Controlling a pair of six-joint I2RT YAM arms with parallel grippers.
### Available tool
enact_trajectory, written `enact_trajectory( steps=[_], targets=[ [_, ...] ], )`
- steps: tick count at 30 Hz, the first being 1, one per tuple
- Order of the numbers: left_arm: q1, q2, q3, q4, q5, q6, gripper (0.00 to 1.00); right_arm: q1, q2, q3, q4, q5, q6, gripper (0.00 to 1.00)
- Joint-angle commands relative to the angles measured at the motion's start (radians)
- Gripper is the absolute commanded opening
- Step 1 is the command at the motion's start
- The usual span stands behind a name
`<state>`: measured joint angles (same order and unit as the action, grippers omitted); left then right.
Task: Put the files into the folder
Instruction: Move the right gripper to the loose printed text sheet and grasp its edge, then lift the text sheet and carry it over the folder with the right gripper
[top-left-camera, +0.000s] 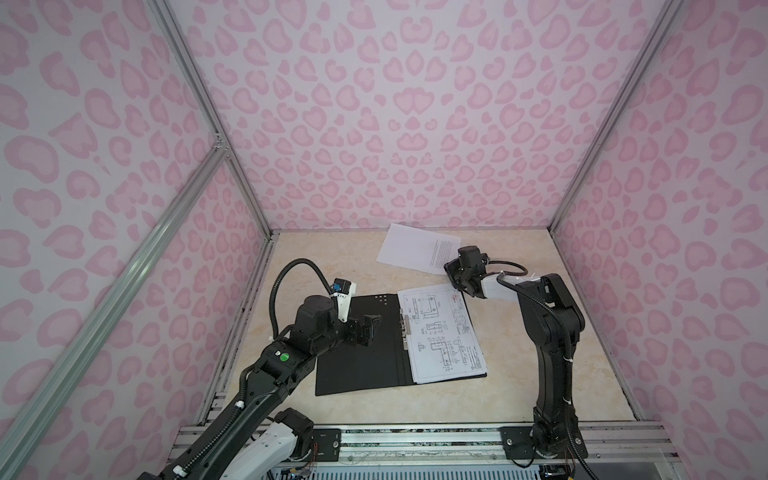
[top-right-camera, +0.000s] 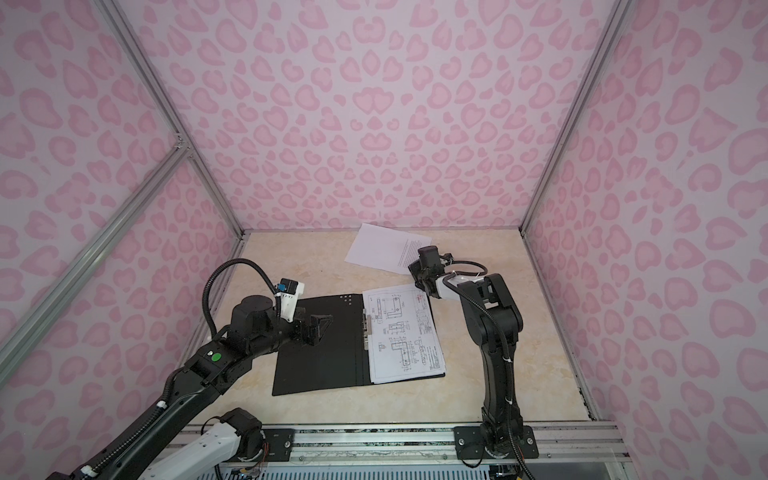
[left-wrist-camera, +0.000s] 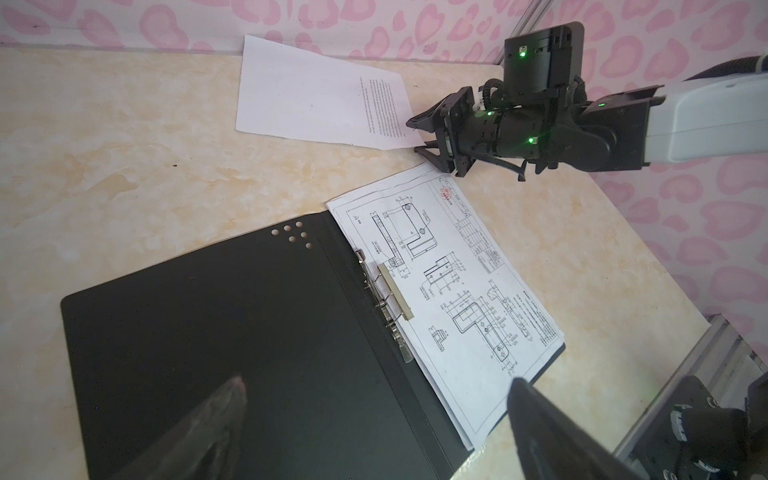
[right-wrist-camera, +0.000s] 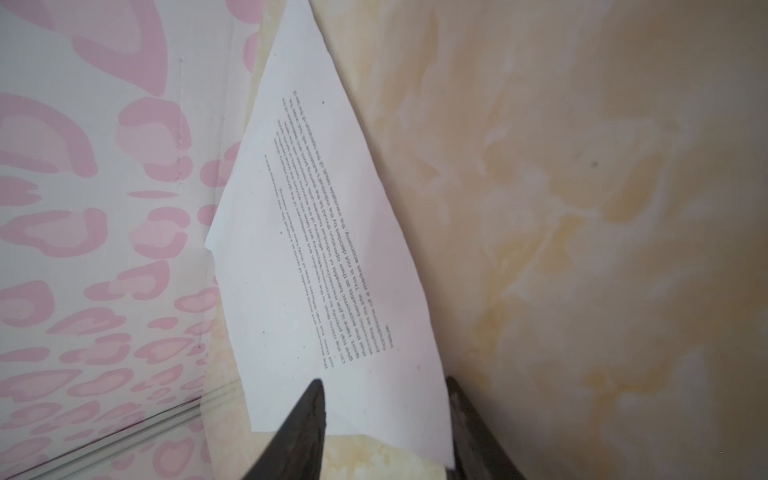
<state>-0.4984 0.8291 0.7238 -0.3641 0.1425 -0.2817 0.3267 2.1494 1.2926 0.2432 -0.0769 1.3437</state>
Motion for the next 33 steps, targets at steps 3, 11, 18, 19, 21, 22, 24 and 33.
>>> enact_trajectory(
  steps=[3, 11, 18, 19, 21, 22, 24, 33],
  targets=[
    [0.003, 0.004, -0.005, 0.031, 0.008, -0.002, 0.99, 0.013, 0.057, -0.009, 0.07, 0.095, 0.12, 0.41],
    [0.009, -0.007, -0.009, 0.028, -0.001, -0.002, 0.99, 0.002, 0.12, 0.049, 0.232, 0.138, 0.122, 0.06],
    [0.011, -0.035, -0.014, 0.015, -0.032, 0.001, 0.99, -0.06, -0.055, 0.045, 0.218, -0.099, -0.144, 0.0],
    [0.011, -0.041, -0.016, 0.016, -0.031, 0.002, 0.99, -0.069, -0.097, 0.044, 0.18, -0.141, -0.189, 0.0],
    [0.011, -0.049, -0.017, 0.017, -0.034, 0.002, 0.99, -0.092, -0.184, 0.061, 0.067, -0.249, -0.296, 0.0],
    [0.011, -0.051, -0.015, 0.015, -0.035, 0.004, 0.99, -0.101, -0.218, 0.078, -0.002, -0.295, -0.345, 0.0],
    [0.009, -0.055, -0.017, 0.011, -0.04, 0.006, 0.99, -0.117, -0.291, 0.117, -0.156, -0.383, -0.464, 0.0],
    [0.011, -0.138, -0.033, 0.028, 0.069, -0.005, 0.99, -0.097, -0.544, 0.3, -0.759, -0.577, -0.923, 0.0]
  ],
)
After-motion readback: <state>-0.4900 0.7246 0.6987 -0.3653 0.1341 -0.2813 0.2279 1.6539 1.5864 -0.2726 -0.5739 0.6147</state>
